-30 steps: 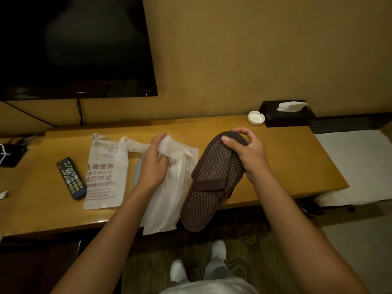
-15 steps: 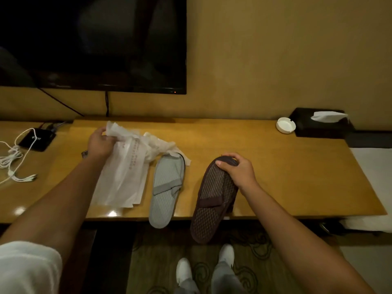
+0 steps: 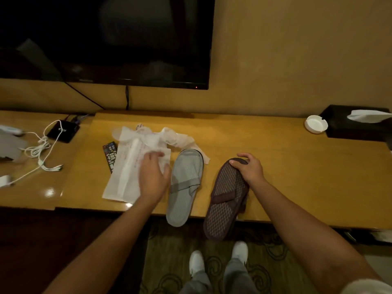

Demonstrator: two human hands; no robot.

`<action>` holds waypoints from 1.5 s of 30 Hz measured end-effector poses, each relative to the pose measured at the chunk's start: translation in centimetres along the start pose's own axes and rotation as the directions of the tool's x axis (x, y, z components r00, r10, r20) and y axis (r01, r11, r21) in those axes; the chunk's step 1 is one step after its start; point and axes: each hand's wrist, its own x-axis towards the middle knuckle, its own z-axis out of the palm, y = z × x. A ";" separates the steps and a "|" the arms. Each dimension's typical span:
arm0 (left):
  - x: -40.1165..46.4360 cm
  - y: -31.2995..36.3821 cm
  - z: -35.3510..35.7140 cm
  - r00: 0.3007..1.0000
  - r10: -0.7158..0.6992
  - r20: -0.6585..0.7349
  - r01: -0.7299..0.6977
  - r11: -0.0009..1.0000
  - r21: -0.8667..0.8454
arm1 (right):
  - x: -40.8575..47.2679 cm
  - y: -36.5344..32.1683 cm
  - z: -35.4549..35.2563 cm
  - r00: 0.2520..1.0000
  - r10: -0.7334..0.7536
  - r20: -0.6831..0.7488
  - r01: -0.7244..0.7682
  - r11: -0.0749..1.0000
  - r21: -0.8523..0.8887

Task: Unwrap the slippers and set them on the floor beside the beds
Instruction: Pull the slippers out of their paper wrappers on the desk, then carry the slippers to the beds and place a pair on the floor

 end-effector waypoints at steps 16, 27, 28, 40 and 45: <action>-5.8 -0.4 4.9 0.781 -0.430 0.452 0.455 0.889 0.059 | -3.9 2.9 0.5 0.986 0.005 -0.165 -0.029 0.989 -0.147; -7.6 -0.5 5.6 0.671 -0.305 0.675 0.685 0.602 -0.410 | -16.5 10.9 0.2 0.775 0.531 0.342 -0.532 0.841 -0.101; -7.9 -0.5 5.4 0.663 -0.305 0.684 0.700 0.577 -0.421 | -16.4 10.6 0.7 0.776 0.511 0.369 -0.558 0.830 0.024; -14.8 0.8 3.3 0.672 -0.285 0.684 0.727 0.431 -0.535 | -15.6 7.9 -0.2 0.810 0.377 0.449 -0.512 0.828 0.229; -18.3 3.0 1.0 0.704 -0.333 0.628 0.707 0.232 -0.668 | -15.5 5.8 -3.2 0.854 0.188 0.484 -0.420 0.799 0.430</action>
